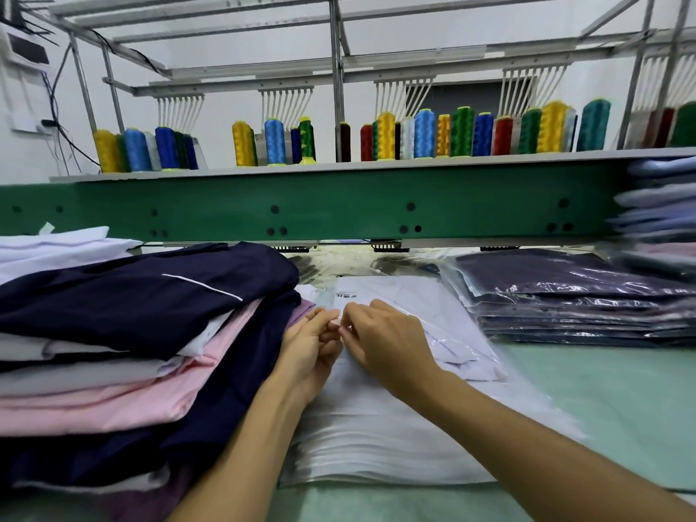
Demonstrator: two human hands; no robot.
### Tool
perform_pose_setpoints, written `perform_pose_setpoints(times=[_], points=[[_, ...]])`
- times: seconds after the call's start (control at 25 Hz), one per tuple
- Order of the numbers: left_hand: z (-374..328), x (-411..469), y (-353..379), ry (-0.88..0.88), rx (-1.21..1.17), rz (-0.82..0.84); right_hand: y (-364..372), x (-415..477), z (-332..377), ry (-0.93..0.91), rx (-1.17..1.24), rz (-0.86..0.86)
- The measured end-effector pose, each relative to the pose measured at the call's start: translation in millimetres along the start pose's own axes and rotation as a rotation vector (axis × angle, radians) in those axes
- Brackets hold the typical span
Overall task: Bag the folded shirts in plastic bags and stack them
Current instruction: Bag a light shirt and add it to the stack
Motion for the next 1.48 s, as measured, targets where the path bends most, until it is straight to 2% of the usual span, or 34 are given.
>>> perform_pose_setpoints(times=[0.24,0.48,0.8,1.0,1.16,1.36,1.48], points=[[-4.3,6.9,-1.9,-0.067,-0.383,-0.030,-2.6,-4.3,-30.3,0.106,-0.020,0.254],[-2.1,8.7,-4.2,-0.002,-0.350,-0.054,-22.3,-28.1,-78.9,0.151,0.046,0.430],[-0.5,10.1,-6.5,0.019,-0.245,-0.067,-55.2,-44.0,-135.5,0.329,0.184,0.523],[0.6,11.0,-8.1,0.034,-0.246,-0.064,-73.2,-49.5,-172.3,0.453,0.275,0.467],[1.6,11.5,-8.4,0.057,-0.282,-0.052,-75.4,-52.1,-183.7,0.504,0.325,0.497],[6.0,6.3,-4.4,0.112,-0.248,-0.169,-78.9,-53.0,-187.9,0.519,0.332,0.528],[12.2,4.3,1.7,0.116,-0.331,-0.272,-77.9,-52.8,-184.8,0.561,0.416,0.515]])
Point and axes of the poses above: each hand's wrist, its own x-axis towards the middle knuckle, its own y-axis out of the palm, z = x × y, the point moved 2 cm from there along x, towards the middle knuckle, and after that the axes turned 2 degrees about x, right-handed, at the moved point
